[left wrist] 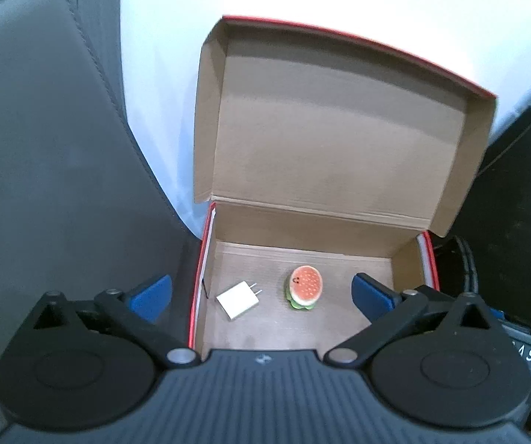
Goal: Organize objects
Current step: 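Open the left gripper releasing the charger while the right gripper releases the hamburger in the box, then lift both tools out of the shoebox and back away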
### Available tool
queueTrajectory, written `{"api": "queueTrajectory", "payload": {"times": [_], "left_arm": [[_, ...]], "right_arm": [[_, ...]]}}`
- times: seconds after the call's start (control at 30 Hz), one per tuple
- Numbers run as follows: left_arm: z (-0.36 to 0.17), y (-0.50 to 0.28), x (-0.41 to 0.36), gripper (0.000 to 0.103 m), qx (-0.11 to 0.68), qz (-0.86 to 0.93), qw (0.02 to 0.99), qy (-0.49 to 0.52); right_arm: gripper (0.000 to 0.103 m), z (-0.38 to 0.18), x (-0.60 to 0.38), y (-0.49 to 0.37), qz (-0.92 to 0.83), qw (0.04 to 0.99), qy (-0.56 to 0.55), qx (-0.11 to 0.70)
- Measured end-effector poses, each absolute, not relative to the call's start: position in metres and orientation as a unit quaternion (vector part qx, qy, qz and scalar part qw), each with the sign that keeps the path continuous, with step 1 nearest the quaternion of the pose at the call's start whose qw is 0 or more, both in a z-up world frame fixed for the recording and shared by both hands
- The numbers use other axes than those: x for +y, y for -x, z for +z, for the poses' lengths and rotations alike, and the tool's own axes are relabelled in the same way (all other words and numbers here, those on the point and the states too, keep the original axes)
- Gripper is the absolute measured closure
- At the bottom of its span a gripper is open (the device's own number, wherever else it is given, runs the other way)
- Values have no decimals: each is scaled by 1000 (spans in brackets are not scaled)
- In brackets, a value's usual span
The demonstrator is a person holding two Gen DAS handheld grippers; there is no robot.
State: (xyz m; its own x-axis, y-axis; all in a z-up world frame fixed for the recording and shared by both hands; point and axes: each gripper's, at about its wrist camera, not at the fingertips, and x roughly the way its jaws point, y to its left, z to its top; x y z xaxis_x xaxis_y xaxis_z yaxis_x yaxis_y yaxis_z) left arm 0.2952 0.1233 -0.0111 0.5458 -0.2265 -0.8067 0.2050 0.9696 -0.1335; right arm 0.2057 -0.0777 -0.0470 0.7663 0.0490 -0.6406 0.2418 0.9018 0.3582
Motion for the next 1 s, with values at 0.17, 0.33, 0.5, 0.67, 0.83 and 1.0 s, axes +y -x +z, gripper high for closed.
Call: {"api": "queueTrajectory", "payload": {"times": [0.17,0.33,0.5,0.67,0.83,1.0], "left_arm": [[2,-272,131,0,444,-134,886,9],[14,-250,138,0,429,-144,892,6],[20,-231,143,0,418,-146,896,8],[23,-210,152,0,410,-152,899,-1],[25,-194,166,0,404,-161,900,10],[27,-180,175,0,403,-167,900,14]], "right_arm": [[0,-32,-69,-178,-63,922,-206,323],[0,-16,-61,-151,-66,928,-202,307],[0,-9,-54,-125,-63,931,-198,299],[0,-4,-46,-100,-63,934,-192,295],[0,1,-40,-79,-63,937,-186,289],[0,3,-35,-62,-67,939,-182,285]]}}
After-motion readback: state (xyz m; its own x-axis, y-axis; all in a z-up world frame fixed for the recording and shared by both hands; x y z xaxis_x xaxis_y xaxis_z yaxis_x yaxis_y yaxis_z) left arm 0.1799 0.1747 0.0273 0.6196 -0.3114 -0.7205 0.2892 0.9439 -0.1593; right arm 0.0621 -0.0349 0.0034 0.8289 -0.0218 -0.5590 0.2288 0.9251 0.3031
